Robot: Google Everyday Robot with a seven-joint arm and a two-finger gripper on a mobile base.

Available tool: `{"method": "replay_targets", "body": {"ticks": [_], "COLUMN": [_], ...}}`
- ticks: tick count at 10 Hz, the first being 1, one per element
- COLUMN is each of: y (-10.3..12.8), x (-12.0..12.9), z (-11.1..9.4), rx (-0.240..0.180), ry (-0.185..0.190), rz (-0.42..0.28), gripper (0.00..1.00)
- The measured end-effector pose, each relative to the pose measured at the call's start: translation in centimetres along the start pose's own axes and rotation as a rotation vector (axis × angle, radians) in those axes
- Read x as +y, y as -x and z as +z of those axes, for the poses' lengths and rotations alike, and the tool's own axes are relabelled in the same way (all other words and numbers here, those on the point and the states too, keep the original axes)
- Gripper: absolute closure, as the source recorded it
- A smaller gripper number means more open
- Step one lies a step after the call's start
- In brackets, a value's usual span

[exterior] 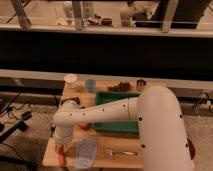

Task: Place pepper in table surface

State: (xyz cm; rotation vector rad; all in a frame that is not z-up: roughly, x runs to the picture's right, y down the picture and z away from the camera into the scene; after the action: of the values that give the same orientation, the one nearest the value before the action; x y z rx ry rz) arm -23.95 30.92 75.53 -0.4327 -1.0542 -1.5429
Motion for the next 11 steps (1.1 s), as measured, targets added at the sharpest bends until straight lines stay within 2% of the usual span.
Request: {"method": "replay_targets", "body": {"ticks": [1,2,4,5,8,11], "y": [-0.2,-0.1,-0.5,-0.5,-0.6,-0.6], "x": [0.2,0.0,0.3,0.3,0.7,0.8], "z": [0.0,0.1,-0.1,-0.4,-1.3,-2.8], "rx": [0.005,0.003,0.019,0.025,0.04,0.058], "ry": [0.004,0.024,0.028,0.017,-0.009,-0.051], "rz": [0.001,-0.006,0.002,0.014,0.061,0.121], "gripper": [0.63,0.66,0.82,0.91,0.94,0.94]}}
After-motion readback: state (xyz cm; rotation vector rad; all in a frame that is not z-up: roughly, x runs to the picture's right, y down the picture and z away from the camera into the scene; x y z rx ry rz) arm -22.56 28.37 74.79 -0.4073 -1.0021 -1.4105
